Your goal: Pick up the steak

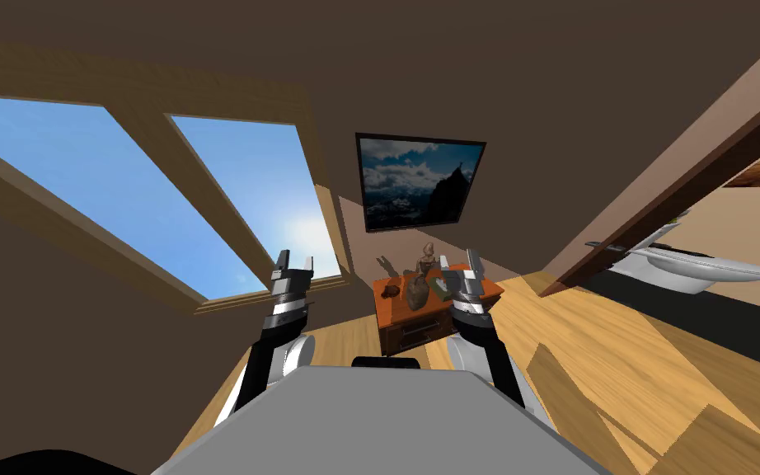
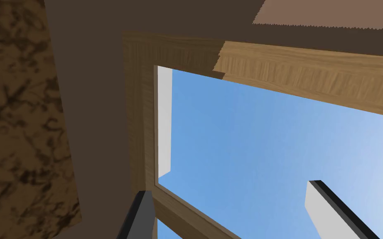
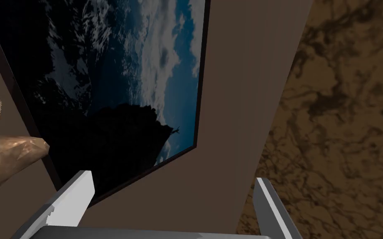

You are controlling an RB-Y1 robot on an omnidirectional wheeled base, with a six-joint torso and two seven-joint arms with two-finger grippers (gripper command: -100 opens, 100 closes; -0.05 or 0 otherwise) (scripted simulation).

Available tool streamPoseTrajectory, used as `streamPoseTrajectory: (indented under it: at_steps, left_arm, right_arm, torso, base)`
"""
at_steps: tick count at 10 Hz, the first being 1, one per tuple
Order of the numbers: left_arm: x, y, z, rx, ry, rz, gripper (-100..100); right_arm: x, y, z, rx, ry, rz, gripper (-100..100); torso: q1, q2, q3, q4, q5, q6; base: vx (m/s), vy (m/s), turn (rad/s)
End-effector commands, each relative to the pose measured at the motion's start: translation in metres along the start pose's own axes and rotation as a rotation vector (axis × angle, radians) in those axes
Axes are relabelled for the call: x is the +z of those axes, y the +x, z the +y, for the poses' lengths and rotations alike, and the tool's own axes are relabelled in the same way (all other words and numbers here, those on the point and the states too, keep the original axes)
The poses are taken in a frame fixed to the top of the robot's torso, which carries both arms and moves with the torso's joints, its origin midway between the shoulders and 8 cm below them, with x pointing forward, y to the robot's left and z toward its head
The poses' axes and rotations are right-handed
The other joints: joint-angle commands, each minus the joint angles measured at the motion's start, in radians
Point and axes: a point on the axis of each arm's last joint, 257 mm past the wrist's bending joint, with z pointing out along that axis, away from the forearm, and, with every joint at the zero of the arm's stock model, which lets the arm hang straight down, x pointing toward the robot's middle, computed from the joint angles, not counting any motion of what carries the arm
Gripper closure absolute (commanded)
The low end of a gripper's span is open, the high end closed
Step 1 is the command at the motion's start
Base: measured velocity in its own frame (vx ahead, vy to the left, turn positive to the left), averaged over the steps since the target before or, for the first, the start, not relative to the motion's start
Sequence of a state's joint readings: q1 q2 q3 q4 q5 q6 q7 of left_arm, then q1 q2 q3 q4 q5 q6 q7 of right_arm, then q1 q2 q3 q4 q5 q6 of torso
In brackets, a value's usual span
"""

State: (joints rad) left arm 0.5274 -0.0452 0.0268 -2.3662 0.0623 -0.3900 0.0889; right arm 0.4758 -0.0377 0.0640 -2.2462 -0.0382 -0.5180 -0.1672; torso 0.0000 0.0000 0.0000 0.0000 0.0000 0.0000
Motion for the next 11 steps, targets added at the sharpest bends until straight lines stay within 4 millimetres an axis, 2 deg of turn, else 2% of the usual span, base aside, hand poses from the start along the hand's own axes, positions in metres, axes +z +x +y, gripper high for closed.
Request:
streamPoseTrajectory:
  at_steps: [1, 5, 6, 8, 9, 10, 11]
  left_arm:
    - [0.0, 0.0, 0.0, 0.0, 0.0, 0.0, 0]
    - [0.0, 0.0, 0.0, 0.0, 0.0, 0.0, 0]
    - [0.0, 0.0, 0.0, 0.0, 0.0, 0.0, 0]
    - [0.0, 0.0, 0.0, 0.0, 0.0, 0.0, 0]
    - [0.0, 0.0, 0.0, 0.0, 0.0, 0.0, 0]
    - [0.0, 0.0, 0.0, 0.0, 0.0, 0.0, 0]
    - [0.0, 0.0, 0.0, 0.0, 0.0, 0.0, 0]
  right_arm:
    - [-0.004, 0.006, -0.012, -0.047, 0.031, 0.046, -100]
    - [-0.022, 0.019, -0.05, -0.187, 0.119, 0.168, -100]
    - [-0.022, 0.021, -0.05, -0.196, 0.12, 0.174, -100]
    - [-0.037, 0.026, -0.076, -0.277, 0.174, 0.247, -100]
    - [-0.038, 0.029, -0.077, -0.297, 0.175, 0.261, -100]
    - [-0.046, 0.03, -0.09, -0.334, 0.203, 0.298, -100]
    - [-0.047, 0.032, -0.091, -0.351, 0.204, 0.311, -100]
  torso:
    - [0.0, 0.0, 0.0, 0.0, 0.0, 0.0]
    - [0.005, 0.003, 0.002, 0.001, 0.001, 0.0]
    - [0.005, 0.003, 0.002, 0.001, 0.001, 0.0]
    - [0.004, 0.003, 0.002, 0.001, 0.001, 0.0]
    - [0.005, 0.002, 0.001, 0.001, 0.001, 0.0]
    - [0.004, 0.002, 0.001, 0.001, 0.001, 0.0]
    - [0.005, 0.003, 0.002, 0.001, 0.001, 0.0]
  base:
    - [-0.021, 0.032, 0.088]
    - [-0.047, 0.079, 0.122]
    - [-0.035, 0.049, 0.053]
    - [-0.037, 0.068, 0.144]
    - [-0.03, 0.062, 0.074]
    - [-0.033, 0.077, 0.132]
    - [-0.032, 0.058, 0.069]
